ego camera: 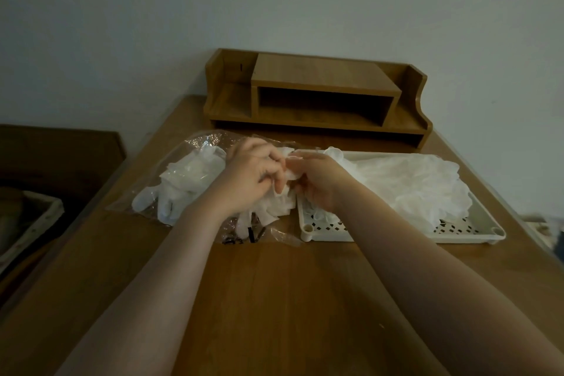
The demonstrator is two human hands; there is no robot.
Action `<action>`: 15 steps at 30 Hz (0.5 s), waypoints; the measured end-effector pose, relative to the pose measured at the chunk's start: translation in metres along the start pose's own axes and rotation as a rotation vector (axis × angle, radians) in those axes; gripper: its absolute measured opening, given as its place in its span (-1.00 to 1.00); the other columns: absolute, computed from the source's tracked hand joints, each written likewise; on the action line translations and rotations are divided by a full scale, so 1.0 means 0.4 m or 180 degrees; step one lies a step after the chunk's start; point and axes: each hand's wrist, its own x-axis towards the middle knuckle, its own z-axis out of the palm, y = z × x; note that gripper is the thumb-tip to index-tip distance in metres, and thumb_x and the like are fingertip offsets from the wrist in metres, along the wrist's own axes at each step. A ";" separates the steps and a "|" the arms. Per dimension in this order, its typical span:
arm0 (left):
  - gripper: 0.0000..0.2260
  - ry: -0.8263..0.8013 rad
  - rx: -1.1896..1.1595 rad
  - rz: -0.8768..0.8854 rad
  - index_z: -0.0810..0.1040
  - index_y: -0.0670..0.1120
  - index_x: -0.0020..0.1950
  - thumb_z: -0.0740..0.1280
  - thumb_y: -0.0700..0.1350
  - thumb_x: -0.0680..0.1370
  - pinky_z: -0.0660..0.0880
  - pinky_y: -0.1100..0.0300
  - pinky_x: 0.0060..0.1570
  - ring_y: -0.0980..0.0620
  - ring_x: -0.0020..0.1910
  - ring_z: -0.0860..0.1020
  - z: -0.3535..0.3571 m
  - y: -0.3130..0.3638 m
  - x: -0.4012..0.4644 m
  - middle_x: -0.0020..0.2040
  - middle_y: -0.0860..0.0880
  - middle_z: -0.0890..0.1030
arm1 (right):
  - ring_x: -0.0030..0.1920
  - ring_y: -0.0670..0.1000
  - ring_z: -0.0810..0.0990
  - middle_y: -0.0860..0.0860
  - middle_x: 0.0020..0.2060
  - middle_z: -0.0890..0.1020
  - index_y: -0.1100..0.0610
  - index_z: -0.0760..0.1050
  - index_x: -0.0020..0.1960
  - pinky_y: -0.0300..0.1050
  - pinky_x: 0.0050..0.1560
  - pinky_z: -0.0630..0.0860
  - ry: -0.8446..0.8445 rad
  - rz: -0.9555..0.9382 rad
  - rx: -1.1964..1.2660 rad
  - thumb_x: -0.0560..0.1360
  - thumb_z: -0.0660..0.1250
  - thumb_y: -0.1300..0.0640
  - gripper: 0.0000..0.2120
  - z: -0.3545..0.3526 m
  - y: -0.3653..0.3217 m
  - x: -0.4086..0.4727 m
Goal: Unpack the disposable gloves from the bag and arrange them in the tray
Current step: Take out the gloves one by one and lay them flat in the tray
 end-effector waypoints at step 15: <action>-0.50 0.0310 0.0574 -0.0171 0.55 -0.05 0.03 -0.01 0.25 0.50 -0.01 0.17 0.27 0.04 0.26 0.35 0.009 -0.029 -0.003 0.10 0.07 0.50 | -0.11 0.02 0.59 -0.01 -0.14 0.61 0.06 0.54 -0.08 -0.09 -0.10 0.56 0.0292 -0.1886 -0.1499 0.58 0.19 0.28 -0.79 -0.008 -0.018 -0.062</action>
